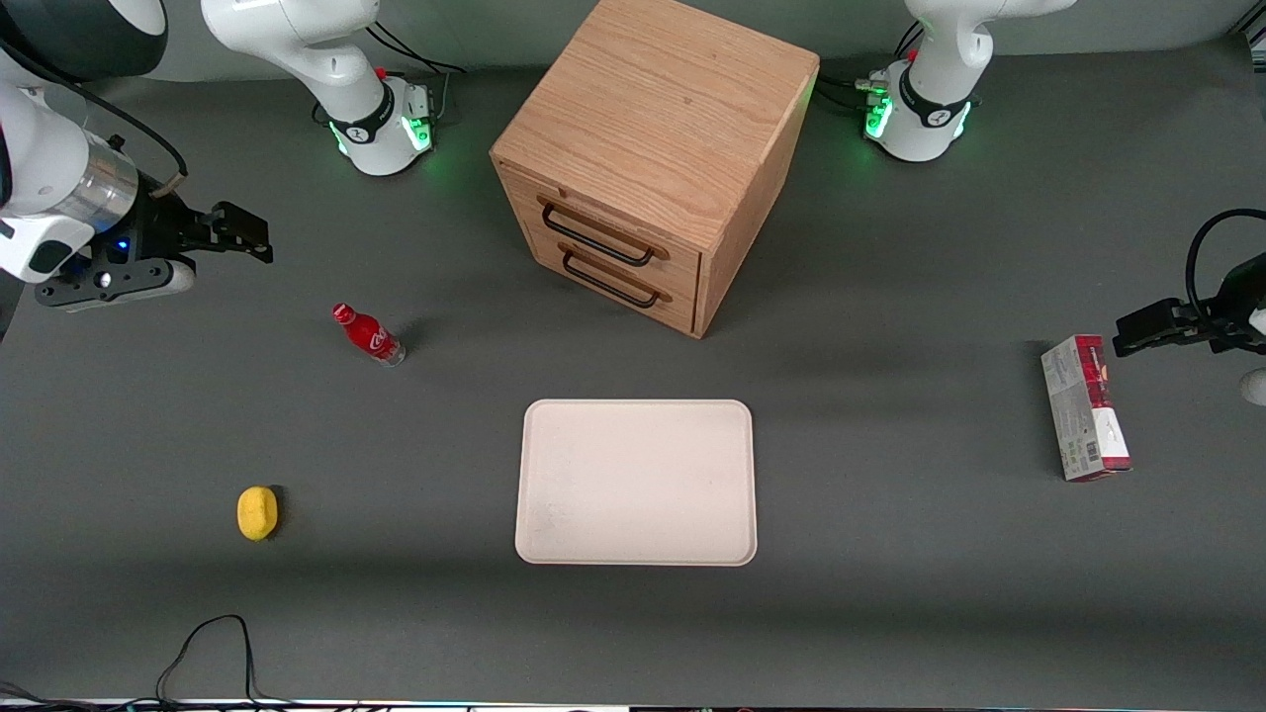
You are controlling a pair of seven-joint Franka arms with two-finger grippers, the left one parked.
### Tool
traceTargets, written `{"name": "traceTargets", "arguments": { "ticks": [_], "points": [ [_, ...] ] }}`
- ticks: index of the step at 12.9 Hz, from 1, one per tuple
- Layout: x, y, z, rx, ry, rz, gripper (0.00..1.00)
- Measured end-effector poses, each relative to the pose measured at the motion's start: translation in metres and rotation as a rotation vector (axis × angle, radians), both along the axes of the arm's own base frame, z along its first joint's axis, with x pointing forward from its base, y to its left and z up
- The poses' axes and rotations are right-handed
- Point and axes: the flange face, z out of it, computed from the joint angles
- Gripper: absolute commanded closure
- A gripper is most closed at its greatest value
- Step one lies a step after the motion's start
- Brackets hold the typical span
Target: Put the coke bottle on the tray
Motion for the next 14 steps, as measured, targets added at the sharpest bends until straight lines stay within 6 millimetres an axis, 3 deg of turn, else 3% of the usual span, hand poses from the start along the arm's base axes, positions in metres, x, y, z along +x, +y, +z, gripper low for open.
{"name": "traceTargets", "arguments": {
  "ticks": [14],
  "points": [
    [-0.0043, -0.0038, 0.0088, -0.002, 0.025, -0.005, 0.0]
  ]
}}
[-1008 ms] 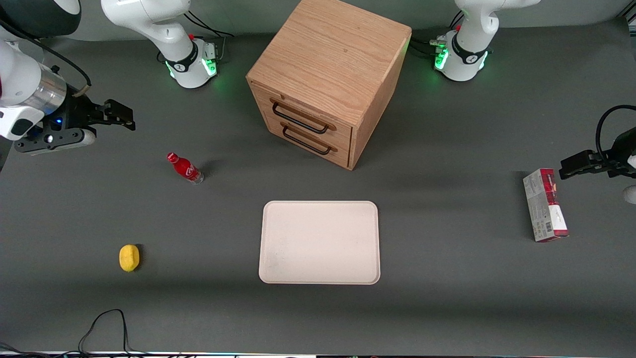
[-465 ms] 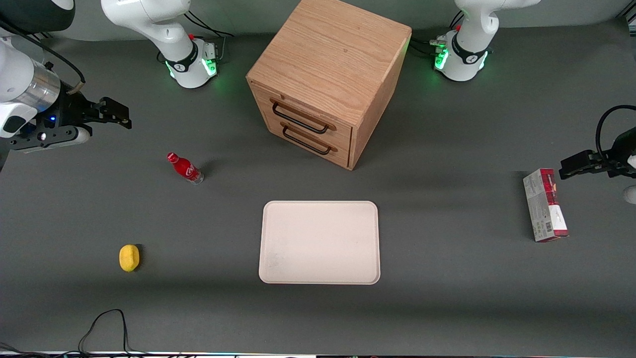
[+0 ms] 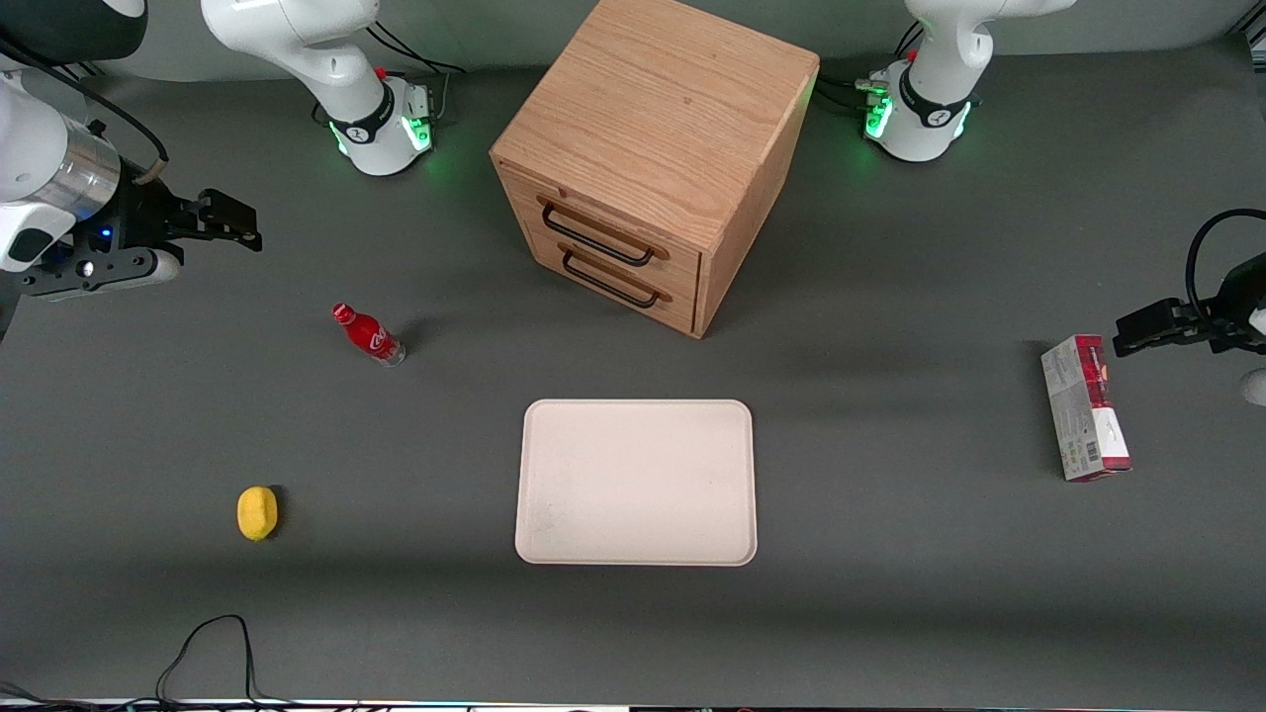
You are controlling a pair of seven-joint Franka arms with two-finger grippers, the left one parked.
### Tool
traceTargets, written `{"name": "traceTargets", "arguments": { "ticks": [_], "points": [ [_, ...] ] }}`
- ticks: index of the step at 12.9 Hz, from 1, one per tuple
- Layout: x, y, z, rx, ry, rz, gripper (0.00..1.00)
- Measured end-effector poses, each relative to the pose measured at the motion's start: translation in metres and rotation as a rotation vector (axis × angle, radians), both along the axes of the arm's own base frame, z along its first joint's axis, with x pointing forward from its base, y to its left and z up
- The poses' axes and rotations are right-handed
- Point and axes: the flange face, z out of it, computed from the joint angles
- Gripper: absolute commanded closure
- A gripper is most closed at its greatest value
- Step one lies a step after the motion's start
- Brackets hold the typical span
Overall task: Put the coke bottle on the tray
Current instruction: 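Lower the open right gripper over the red Coca-Cola bottle's cap end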
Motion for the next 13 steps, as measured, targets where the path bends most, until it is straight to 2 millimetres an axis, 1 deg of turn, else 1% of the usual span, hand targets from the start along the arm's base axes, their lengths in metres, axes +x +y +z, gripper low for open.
{"name": "traceTargets", "arguments": {
  "ticks": [2, 3, 4, 6, 7, 8, 9, 10, 12, 13],
  "points": [
    [-0.008, -0.001, 0.007, 0.001, 0.009, 0.002, 0.0],
    [-0.018, -0.001, 0.016, 0.003, 0.015, 0.005, 0.0],
    [-0.032, -0.002, 0.027, 0.006, 0.014, 0.009, 0.0],
    [-0.069, -0.007, 0.05, 0.018, -0.005, 0.015, 0.0],
    [-0.087, -0.01, 0.057, 0.025, -0.017, 0.016, 0.0],
    [-0.1, -0.013, 0.061, 0.03, -0.027, 0.018, 0.0],
    [-0.108, -0.014, 0.062, 0.032, -0.031, 0.018, 0.0],
    [-0.111, -0.014, 0.061, 0.033, -0.029, 0.019, 0.0],
    [-0.108, -0.013, 0.05, 0.031, -0.017, 0.019, 0.0],
    [-0.103, -0.013, 0.041, 0.031, -0.019, 0.018, 0.0]
  ]
}}
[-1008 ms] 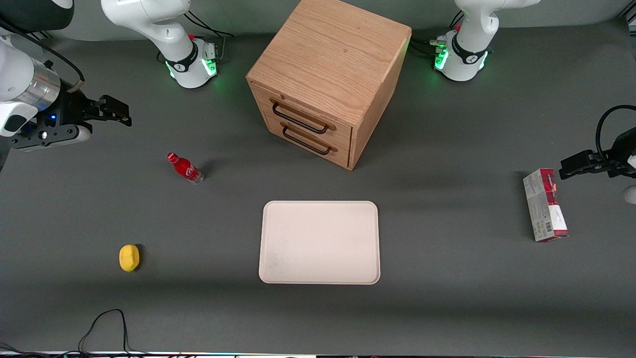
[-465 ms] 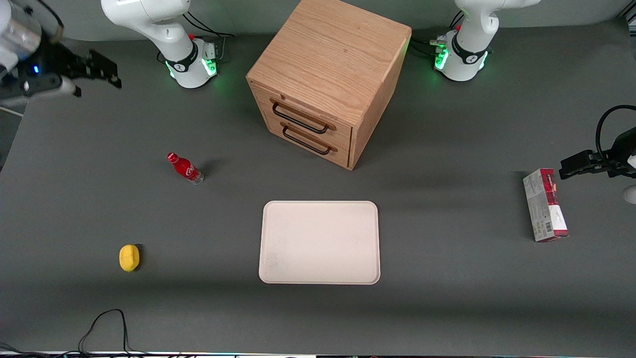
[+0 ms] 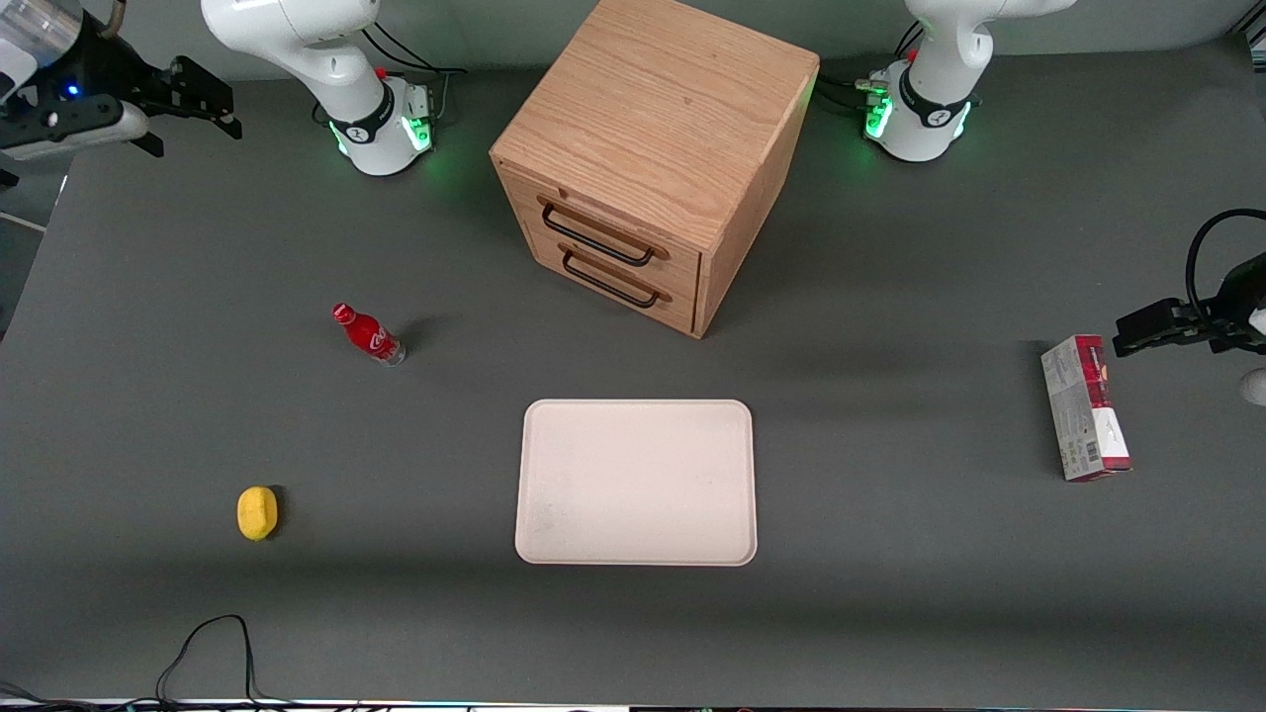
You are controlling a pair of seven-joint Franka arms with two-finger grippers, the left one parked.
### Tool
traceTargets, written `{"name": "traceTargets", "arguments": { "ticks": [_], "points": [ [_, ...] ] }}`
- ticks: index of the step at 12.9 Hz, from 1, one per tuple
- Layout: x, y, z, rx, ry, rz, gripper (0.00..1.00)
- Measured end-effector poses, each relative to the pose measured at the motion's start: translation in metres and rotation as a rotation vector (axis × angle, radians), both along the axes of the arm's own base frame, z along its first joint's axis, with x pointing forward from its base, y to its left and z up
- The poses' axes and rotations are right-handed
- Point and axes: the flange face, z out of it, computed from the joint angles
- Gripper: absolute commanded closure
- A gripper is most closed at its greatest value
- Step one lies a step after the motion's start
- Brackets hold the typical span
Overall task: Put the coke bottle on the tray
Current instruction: 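Lower the open right gripper over the red Coca-Cola bottle's cap end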
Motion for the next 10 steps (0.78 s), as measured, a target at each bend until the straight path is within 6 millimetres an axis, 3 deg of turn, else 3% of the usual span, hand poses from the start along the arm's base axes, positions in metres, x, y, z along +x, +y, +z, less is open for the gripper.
{"name": "traceTargets", "arguments": {
  "ticks": [2, 7, 10],
  "points": [
    [0.013, 0.003, -0.033, 0.0, -0.014, -0.003, 0.0],
    [0.031, 0.008, -0.161, 0.001, -0.069, -0.015, 0.0],
    [0.037, 0.01, -0.214, -0.003, -0.091, -0.021, 0.0]
  ]
}}
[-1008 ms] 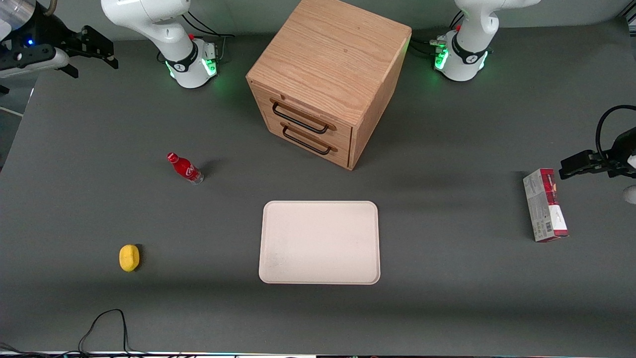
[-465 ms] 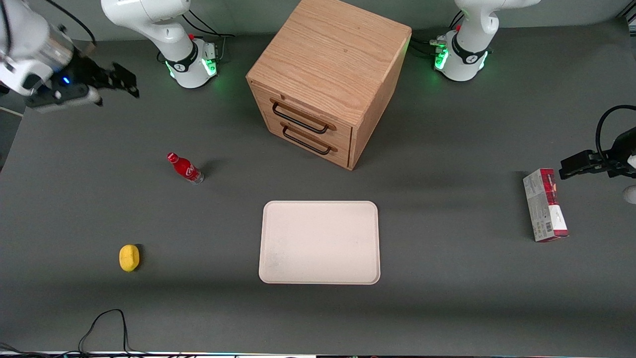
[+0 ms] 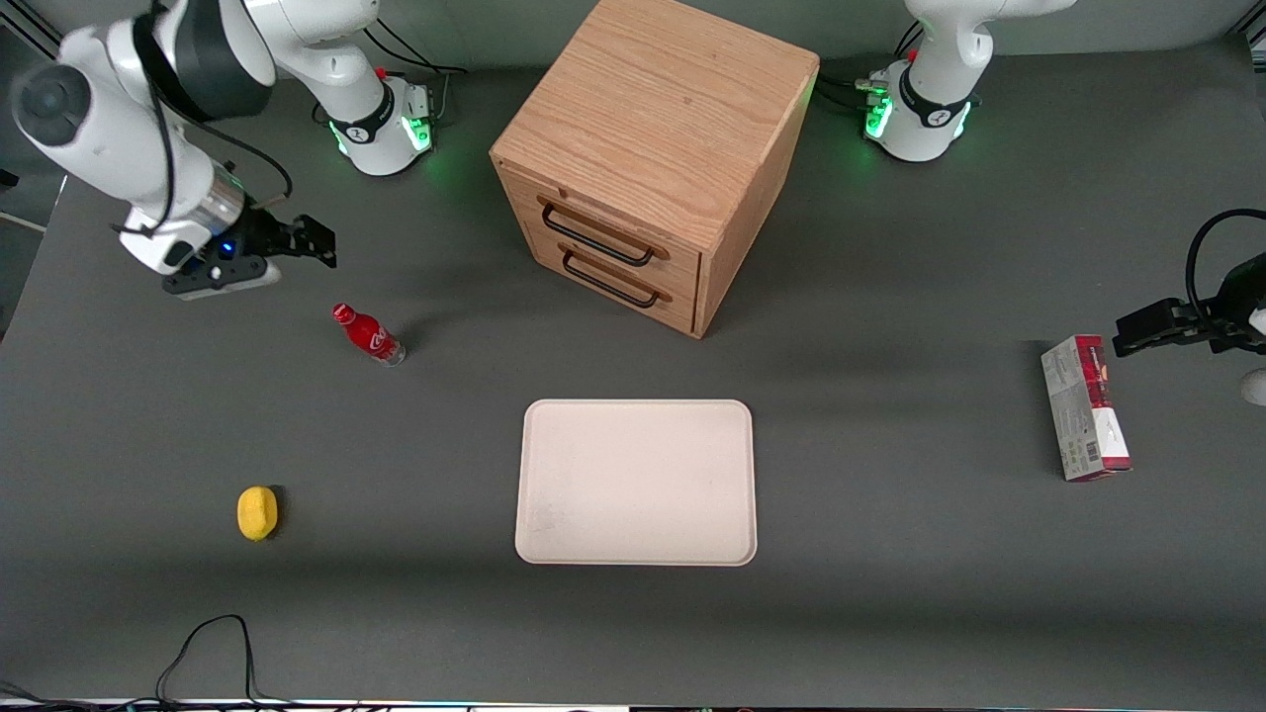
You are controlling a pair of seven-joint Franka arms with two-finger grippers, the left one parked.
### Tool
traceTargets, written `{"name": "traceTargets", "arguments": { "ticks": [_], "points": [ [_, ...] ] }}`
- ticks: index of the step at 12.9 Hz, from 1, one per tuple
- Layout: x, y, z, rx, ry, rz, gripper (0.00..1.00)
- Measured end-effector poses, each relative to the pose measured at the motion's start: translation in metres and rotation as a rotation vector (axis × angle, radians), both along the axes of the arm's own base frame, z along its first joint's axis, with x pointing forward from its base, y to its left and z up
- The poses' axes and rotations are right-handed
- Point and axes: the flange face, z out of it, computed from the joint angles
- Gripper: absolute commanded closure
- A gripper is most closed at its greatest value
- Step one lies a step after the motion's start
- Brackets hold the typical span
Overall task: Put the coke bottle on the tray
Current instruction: 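Lower the open right gripper over the red Coca-Cola bottle's cap end, then close the right gripper on the bottle and lift it off the table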
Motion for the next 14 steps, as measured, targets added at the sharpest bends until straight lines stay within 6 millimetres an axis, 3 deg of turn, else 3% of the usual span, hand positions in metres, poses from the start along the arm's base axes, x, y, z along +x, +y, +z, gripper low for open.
{"name": "traceTargets", "arguments": {
  "ticks": [3, 5, 10, 14],
  "points": [
    [-0.004, 0.0, -0.049, -0.002, -0.034, -0.005, 0.0],
    [-0.004, 0.0, -0.067, -0.006, -0.041, -0.007, 0.0],
    [0.004, 0.001, -0.087, -0.011, -0.056, -0.009, 0.0],
    [0.006, 0.001, -0.091, -0.012, -0.06, -0.01, 0.03]
  ]
}}
